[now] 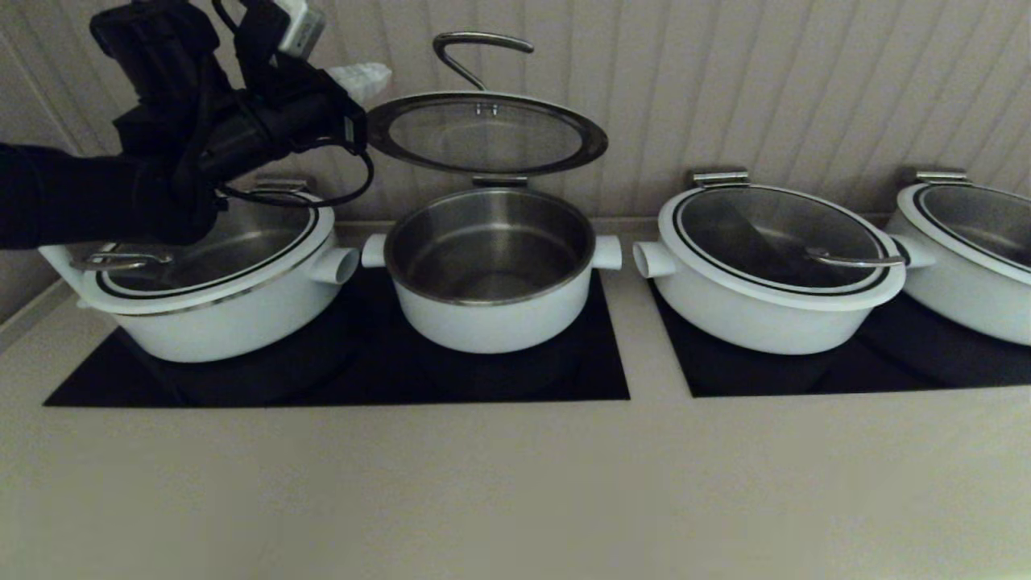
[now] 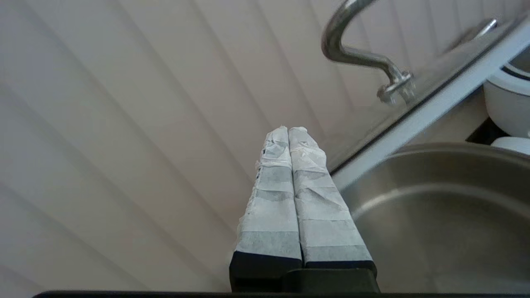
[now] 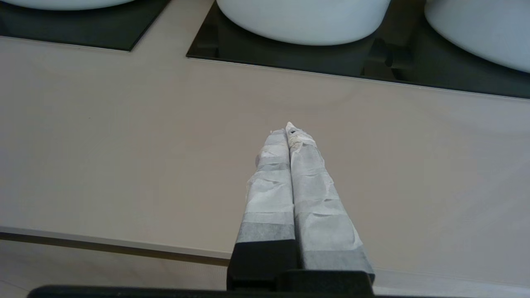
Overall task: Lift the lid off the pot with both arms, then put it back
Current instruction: Close the pot lid
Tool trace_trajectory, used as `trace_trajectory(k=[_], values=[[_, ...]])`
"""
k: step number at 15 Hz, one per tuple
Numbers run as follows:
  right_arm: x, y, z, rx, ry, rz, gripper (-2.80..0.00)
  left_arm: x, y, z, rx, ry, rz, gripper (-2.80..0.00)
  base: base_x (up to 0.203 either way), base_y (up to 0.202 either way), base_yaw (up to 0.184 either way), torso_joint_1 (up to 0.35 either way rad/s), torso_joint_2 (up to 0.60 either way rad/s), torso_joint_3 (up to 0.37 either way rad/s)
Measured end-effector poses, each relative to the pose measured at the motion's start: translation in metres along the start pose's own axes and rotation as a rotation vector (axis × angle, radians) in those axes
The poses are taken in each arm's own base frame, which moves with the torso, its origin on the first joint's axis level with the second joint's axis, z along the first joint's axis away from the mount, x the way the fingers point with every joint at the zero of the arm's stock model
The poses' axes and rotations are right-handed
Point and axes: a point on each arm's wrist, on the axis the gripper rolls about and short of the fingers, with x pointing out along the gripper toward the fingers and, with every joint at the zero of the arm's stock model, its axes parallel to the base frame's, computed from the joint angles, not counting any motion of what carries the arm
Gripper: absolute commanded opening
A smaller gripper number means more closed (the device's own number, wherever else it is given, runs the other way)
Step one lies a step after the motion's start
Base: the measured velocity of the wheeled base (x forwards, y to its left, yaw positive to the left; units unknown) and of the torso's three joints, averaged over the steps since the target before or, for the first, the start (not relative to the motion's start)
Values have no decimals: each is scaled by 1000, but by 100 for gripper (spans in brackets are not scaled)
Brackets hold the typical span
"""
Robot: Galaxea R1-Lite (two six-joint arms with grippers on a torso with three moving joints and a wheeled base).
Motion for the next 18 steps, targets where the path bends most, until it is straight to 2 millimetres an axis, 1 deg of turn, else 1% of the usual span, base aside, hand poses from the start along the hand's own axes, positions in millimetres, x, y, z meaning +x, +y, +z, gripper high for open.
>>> trace_trajectory(k=[8, 18], values=[[0, 0, 0, 0, 0, 0, -280, 1, -7, -10, -14, 21, -15, -280, 0, 0, 0, 0, 0, 0], [0, 0, 0, 0, 0, 0, -280, -16, -21, -17, -28, 52, -34, -280, 0, 0, 0, 0, 0, 0]])
